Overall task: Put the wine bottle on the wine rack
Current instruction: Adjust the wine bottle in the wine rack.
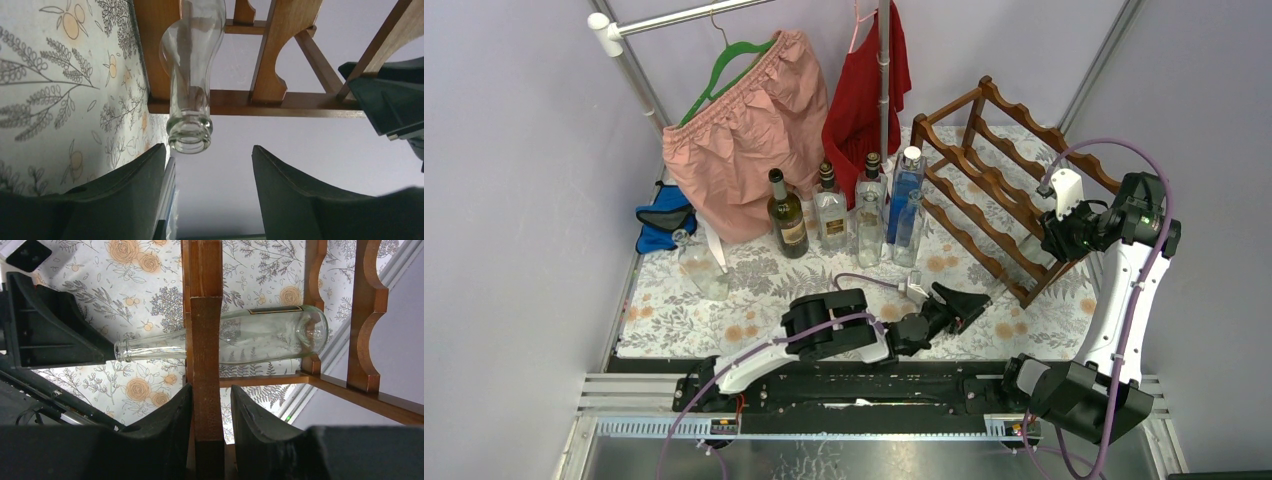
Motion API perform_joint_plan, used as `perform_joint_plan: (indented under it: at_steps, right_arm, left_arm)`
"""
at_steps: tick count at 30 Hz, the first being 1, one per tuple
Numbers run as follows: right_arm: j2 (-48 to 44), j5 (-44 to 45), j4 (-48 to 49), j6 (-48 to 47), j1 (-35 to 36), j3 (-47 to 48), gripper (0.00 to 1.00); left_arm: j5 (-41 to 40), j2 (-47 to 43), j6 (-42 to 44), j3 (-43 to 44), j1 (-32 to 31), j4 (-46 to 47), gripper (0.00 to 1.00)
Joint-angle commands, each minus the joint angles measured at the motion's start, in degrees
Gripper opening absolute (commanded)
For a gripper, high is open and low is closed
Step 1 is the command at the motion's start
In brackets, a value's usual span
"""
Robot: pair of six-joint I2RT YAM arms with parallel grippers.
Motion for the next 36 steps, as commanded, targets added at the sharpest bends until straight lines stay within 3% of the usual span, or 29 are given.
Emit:
perform_joint_plan:
  at_steps: [1, 19, 25, 36]
  right_arm:
    - [-1.30, -1.24, -7.73, -2.56, 0.21, -1.35, 0.00]
    - [-0.94, -2.46, -8.59, -3.07, 0.20, -0.81, 0.00]
    - [-0.94, -2.97, -8.61, -2.85, 0.20, -0.53, 0.00]
    - [-0.94, -3.18, -9.00, -2.81, 0.20, -0.13, 0.00]
  left_arm:
    - [0.94, 2.37, -4.79, 2.69, 0.85, -1.61, 0.68]
    - [1.14, 6.06, -11.86, 7.61, 1.84, -6.51, 0.62]
    - [-1.67, 2.73, -15.86, 5.13, 1.84, -15.93, 0.66]
    - [-0.22, 2.08, -24.07, 5.43, 1.84, -28.10, 0.62]
